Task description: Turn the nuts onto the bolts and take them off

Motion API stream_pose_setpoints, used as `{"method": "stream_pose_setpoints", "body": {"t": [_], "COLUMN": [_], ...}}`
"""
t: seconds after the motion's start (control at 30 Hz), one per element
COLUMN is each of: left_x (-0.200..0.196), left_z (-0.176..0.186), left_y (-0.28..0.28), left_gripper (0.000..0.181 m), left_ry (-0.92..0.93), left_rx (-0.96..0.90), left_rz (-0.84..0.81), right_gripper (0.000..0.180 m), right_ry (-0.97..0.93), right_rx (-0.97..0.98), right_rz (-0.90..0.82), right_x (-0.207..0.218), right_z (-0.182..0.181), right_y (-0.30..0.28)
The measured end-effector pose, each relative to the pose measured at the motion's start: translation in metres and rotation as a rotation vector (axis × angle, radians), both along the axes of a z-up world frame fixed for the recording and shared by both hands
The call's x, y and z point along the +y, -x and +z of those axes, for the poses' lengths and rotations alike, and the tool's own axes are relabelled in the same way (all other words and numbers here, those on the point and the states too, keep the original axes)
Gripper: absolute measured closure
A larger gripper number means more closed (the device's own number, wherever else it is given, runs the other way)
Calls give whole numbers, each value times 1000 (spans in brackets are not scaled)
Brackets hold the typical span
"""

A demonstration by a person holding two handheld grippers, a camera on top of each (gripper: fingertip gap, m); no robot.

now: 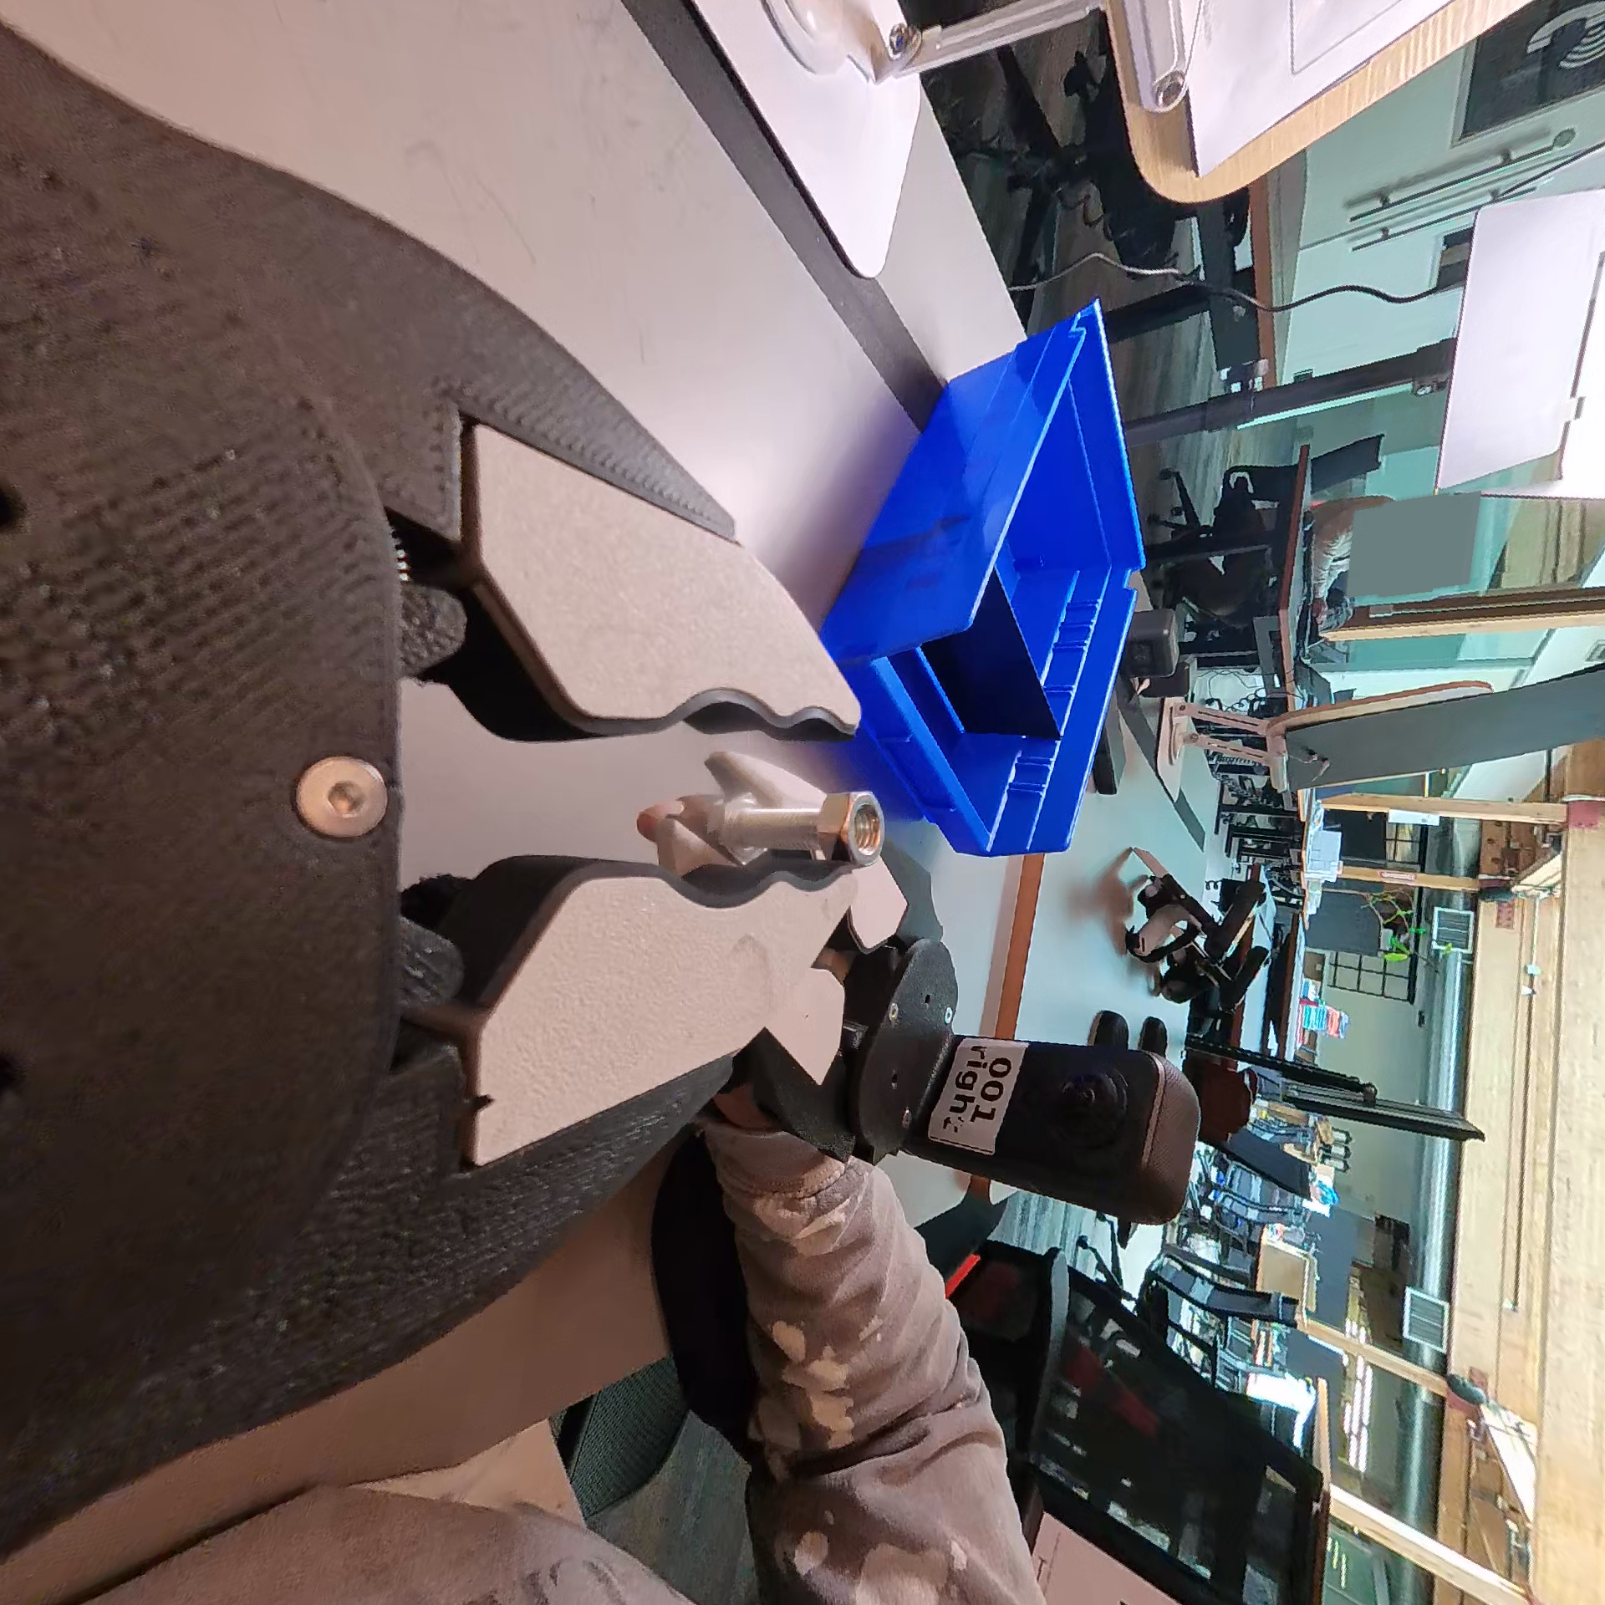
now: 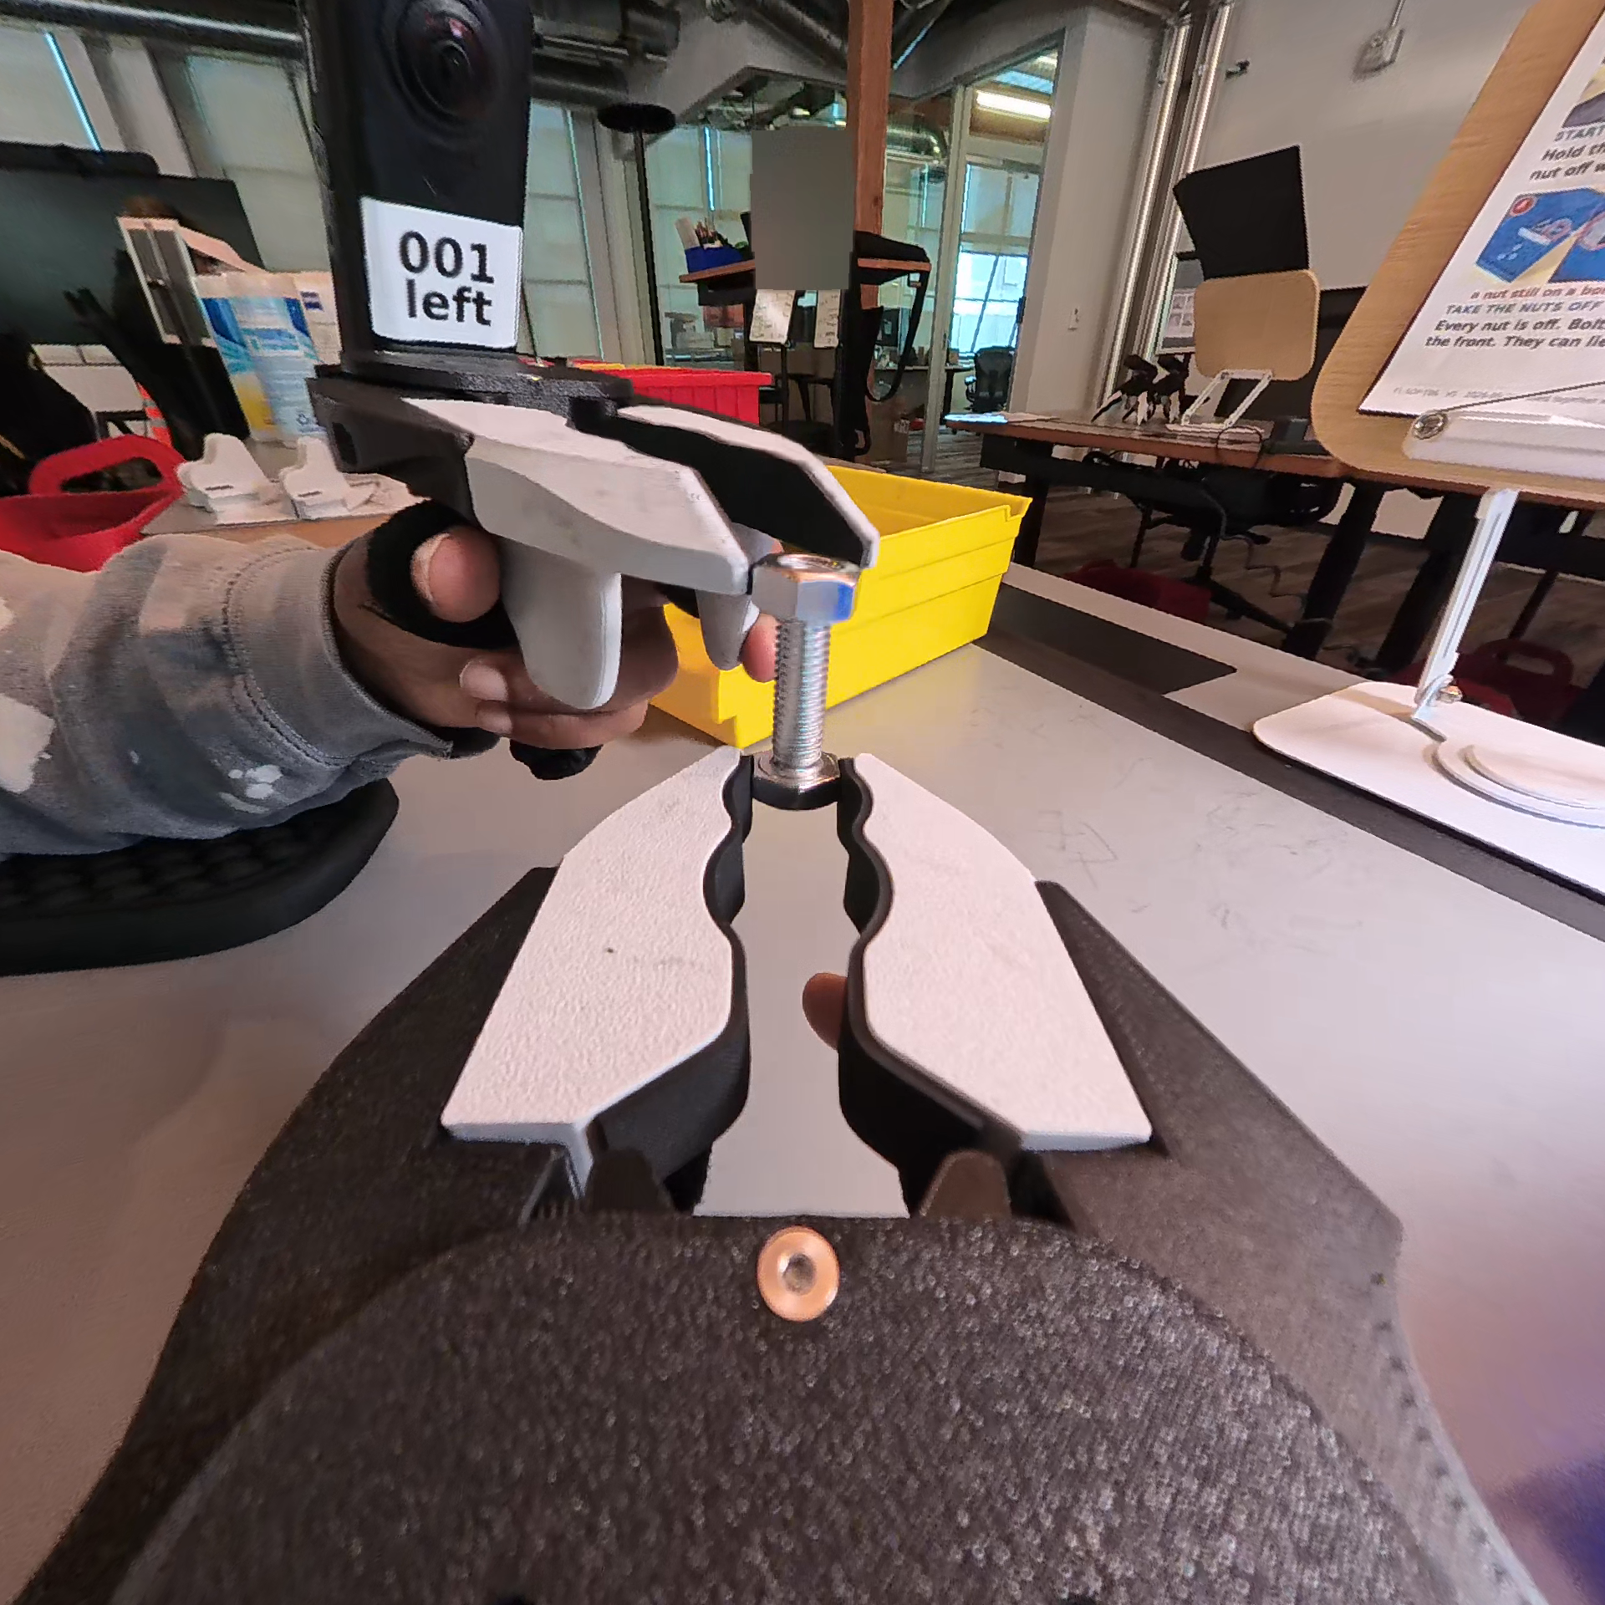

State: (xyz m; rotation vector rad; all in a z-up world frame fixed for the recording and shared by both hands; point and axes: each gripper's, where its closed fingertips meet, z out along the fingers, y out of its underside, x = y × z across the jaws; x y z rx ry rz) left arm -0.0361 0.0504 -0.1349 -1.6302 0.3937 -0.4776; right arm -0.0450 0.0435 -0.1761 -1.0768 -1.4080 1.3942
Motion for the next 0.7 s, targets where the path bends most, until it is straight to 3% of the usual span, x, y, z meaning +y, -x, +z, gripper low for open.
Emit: {"method": "stream_pose_setpoints", "body": {"t": [0.7], "left_x": [-10], "left_z": [11], "left_y": [-4], "left_gripper": [159], "left_ry": [-60], "left_rx": [-62], "left_rz": [-69], "right_gripper": [161], "right_ry": [5], "right_rx": [122], "right_rz": [69], "right_x": [-11], "right_z": [21], "right_y": [-10]}}
